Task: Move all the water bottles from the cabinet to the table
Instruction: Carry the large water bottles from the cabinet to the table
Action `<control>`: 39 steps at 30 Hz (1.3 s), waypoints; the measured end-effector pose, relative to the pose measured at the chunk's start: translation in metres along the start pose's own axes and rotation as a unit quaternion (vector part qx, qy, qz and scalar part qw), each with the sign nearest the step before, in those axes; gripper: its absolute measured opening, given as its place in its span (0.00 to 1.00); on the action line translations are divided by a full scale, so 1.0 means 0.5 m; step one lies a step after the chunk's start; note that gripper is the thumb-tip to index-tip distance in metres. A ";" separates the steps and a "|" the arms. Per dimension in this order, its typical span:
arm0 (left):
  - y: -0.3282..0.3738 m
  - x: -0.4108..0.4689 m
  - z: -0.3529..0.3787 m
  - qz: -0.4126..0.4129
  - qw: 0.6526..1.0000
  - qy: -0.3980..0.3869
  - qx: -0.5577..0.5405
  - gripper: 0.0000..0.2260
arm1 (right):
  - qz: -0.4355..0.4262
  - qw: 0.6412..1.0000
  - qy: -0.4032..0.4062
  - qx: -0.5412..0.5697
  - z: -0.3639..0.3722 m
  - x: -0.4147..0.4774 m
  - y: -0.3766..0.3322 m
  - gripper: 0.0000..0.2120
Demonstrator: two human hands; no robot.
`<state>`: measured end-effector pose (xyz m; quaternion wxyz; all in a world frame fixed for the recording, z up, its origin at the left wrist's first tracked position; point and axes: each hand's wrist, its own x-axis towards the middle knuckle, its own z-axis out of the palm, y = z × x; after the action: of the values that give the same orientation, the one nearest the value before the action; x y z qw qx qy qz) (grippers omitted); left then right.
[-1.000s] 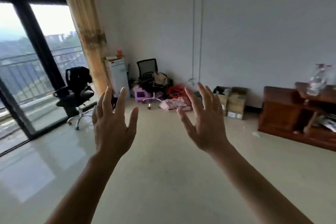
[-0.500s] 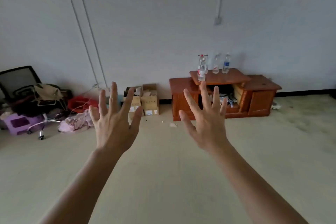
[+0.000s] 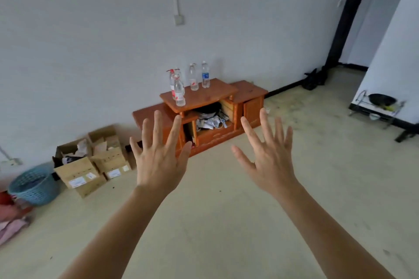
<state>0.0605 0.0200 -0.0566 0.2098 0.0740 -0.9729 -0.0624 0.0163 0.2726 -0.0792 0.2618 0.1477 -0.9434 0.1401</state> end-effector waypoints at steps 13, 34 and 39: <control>0.042 0.565 0.303 0.023 0.998 -0.056 0.029 0.31 | 0.059 0.994 -0.084 0.038 0.366 0.490 0.189 0.33; -0.234 1.307 0.756 -0.104 0.986 -0.105 -0.077 0.31 | 0.047 0.984 -0.168 0.044 0.956 1.243 0.201 0.33; -0.228 1.505 0.887 -0.068 0.986 -0.140 -0.067 0.30 | 0.119 0.973 -0.191 0.052 1.059 1.361 0.268 0.35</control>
<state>-0.7891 -0.1799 -0.1746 0.0718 0.1162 -0.9790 -0.1516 -0.8280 0.0747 -0.1756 0.0505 0.0715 -0.9781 0.1887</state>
